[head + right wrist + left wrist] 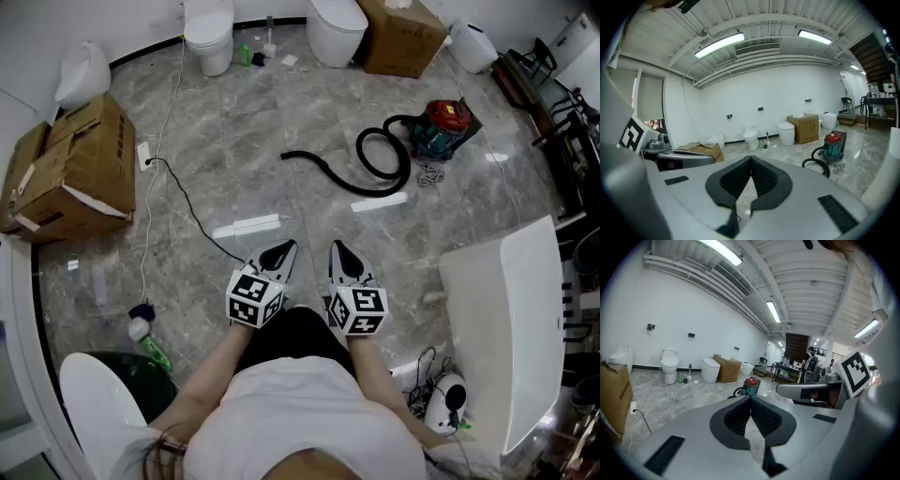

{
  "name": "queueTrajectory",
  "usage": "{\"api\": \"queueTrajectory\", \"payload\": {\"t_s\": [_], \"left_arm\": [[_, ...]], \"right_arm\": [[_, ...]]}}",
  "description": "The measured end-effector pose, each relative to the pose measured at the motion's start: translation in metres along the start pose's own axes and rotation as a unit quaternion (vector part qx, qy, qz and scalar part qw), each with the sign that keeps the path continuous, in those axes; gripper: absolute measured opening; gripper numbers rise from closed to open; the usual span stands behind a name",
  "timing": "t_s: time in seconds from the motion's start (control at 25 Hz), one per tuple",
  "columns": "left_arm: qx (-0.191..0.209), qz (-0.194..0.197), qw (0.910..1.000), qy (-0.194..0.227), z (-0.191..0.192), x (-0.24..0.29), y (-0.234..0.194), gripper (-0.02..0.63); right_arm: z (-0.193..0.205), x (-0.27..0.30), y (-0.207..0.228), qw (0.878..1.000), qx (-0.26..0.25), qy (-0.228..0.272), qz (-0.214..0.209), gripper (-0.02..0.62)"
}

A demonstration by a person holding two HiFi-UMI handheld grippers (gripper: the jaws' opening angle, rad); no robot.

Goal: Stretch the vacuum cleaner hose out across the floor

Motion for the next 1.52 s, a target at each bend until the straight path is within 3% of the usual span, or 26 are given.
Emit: {"api": "queueTrajectory", "payload": {"t_s": [0.6, 0.96, 1.16, 1.52], "left_arm": [[-0.016, 0.008, 0.9998, -0.009, 0.029, -0.032, -0.022, 0.009], [-0.019, 0.017, 0.9995, -0.018, 0.032, -0.027, -0.024, 0.009], [-0.02, 0.019, 0.9991, -0.032, 0.025, 0.0, -0.03, 0.009], [-0.03, 0.003, 0.9994, -0.014, -0.018, 0.082, -0.044, 0.009]], "right_arm": [[0.041, -0.001, -0.037, 0.999, 0.028, -0.021, 0.001, 0.015], [0.043, 0.002, -0.036, 0.999, 0.036, -0.021, 0.0, 0.015], [0.03, 0.024, -0.015, 0.999, 0.026, -0.026, -0.001, 0.015], [-0.023, 0.078, 0.062, 1.0, 0.017, -0.017, -0.005, 0.015]]}}
Point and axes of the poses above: the fingertips, and each gripper's own axes: x forward along the fingers, y to its right, z out of its underside, the point moved 8 cm from there along -x, backward along the fingers, and after that the axes turned 3 degrees about x, right-handed, at the moved point
